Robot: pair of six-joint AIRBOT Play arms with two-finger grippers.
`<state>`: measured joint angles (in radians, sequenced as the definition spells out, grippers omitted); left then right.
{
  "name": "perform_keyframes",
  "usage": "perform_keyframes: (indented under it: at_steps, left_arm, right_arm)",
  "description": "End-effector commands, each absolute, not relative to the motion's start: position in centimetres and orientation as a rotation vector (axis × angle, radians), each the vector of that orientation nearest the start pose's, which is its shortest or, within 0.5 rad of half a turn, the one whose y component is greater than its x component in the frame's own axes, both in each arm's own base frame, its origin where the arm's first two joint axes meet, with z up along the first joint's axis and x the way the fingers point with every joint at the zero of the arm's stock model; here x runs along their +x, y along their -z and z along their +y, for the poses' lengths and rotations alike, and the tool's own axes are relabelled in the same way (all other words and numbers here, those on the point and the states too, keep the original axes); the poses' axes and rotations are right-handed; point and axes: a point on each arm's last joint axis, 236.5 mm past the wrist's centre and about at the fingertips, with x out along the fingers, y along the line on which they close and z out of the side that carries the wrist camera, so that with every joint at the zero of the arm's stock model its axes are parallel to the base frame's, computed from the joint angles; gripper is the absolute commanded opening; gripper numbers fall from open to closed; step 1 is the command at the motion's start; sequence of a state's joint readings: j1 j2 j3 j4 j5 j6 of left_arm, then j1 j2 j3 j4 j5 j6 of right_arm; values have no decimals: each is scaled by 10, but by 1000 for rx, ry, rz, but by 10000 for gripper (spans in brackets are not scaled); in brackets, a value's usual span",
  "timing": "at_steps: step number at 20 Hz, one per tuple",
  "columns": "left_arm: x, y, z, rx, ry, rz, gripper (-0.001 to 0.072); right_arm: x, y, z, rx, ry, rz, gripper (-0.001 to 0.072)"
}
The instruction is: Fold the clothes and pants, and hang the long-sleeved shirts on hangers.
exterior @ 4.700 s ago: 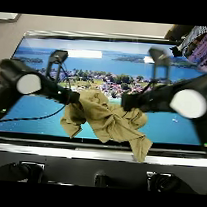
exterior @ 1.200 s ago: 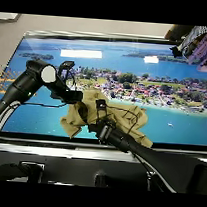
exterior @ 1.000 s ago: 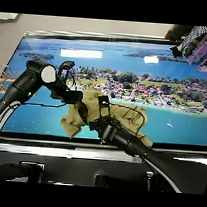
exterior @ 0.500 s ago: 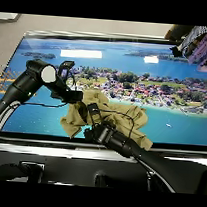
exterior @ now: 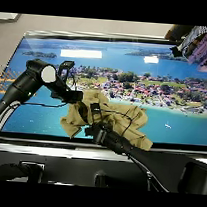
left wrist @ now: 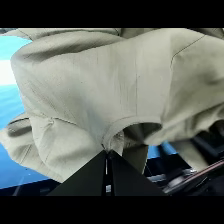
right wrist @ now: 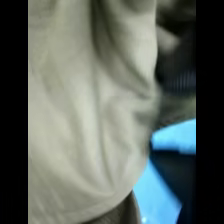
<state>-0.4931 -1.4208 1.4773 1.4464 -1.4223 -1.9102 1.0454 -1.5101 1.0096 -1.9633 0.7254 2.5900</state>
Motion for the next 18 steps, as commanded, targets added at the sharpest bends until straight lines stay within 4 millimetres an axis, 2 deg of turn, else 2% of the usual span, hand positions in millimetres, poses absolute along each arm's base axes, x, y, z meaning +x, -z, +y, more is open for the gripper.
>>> perform_keyframes:
  at_steps: [1,2,5,13,18]
  left_arm:
    - [339,-49,-215,-38,264,1428,27]
    - [339,-49,-215,-38,263,1428,27]
    - [339,-49,-215,-38,263,1428,27]
    - [339,-49,-215,-35,266,1427,27]
    - [338,-50,-215,-34,269,1426,27]
  right_arm:
    - [273,98,316,-130,-188,1111,112]
    - [275,96,310,-149,-169,1104,35]
    - [283,78,302,-158,-147,1060,31]
    - [292,-1,263,-132,-61,942,30]
    - [287,-42,234,-102,-11,904,29]
